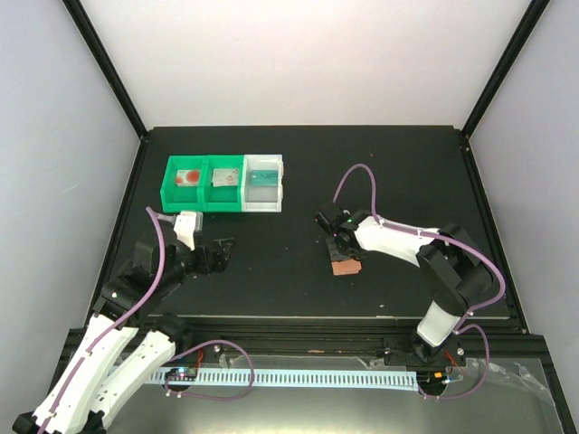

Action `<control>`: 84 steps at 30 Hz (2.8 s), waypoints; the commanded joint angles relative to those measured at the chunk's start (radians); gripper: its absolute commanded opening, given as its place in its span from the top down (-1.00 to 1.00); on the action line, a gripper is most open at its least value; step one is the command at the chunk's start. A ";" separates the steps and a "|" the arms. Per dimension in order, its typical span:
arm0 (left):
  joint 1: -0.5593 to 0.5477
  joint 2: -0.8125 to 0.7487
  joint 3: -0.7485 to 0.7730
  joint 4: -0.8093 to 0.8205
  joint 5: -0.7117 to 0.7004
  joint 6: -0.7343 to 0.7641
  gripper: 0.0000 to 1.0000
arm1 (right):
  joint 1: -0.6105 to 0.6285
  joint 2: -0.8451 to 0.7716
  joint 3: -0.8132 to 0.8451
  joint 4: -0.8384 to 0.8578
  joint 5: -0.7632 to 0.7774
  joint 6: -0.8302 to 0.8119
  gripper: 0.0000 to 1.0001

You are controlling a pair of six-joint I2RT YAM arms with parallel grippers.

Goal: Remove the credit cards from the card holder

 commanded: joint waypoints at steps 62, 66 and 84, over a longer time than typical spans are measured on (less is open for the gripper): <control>0.006 0.173 -0.389 0.702 0.634 -0.614 0.10 | 0.219 -0.361 -0.046 0.497 -0.612 0.306 0.98; 0.006 0.186 -0.403 0.719 0.641 -0.616 0.55 | 0.219 -0.341 -0.050 0.491 -0.611 0.300 0.98; 0.006 0.313 -0.400 0.648 0.631 -0.504 0.94 | 0.218 -0.399 -0.157 0.446 -0.550 0.245 0.98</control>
